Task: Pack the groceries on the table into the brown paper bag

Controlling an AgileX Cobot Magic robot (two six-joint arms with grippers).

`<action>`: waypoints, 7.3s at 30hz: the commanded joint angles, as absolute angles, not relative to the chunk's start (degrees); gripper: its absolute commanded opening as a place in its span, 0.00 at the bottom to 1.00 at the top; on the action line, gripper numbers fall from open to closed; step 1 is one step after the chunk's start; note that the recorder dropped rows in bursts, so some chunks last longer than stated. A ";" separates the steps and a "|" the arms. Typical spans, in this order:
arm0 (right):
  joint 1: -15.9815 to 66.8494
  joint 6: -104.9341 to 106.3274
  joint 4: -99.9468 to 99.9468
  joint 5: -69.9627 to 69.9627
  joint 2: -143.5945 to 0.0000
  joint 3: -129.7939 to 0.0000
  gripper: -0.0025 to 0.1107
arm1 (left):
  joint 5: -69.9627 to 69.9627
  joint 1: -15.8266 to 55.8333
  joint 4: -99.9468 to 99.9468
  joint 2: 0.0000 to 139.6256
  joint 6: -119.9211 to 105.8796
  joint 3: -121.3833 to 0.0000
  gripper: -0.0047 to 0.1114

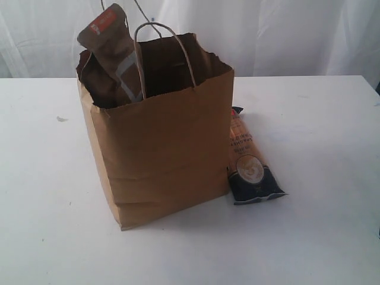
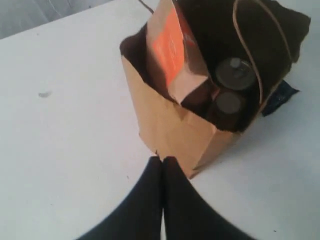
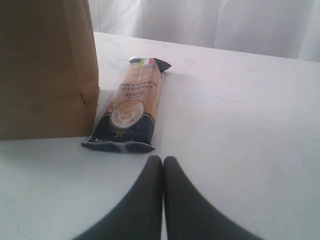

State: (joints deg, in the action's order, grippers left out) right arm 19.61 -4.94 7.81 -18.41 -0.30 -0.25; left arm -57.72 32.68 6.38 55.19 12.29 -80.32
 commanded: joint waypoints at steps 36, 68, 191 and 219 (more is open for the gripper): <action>19.38 -5.21 7.90 -18.11 0.00 0.00 0.02 | -24.73 32.70 -5.71 22.12 16.47 -31.63 0.04; 19.38 -5.21 7.90 -18.10 0.00 0.00 0.02 | 1.69 27.55 -8.46 4.88 6.20 -1.64 0.04; 13.19 46.28 -41.40 -21.16 -102.04 -52.92 0.59 | -2.99 25.14 -8.46 0.00 6.20 0.00 0.04; 13.19 19.03 -2.45 -42.63 -108.24 -55.19 0.02 | -2.99 25.14 -8.46 0.00 6.20 0.00 0.04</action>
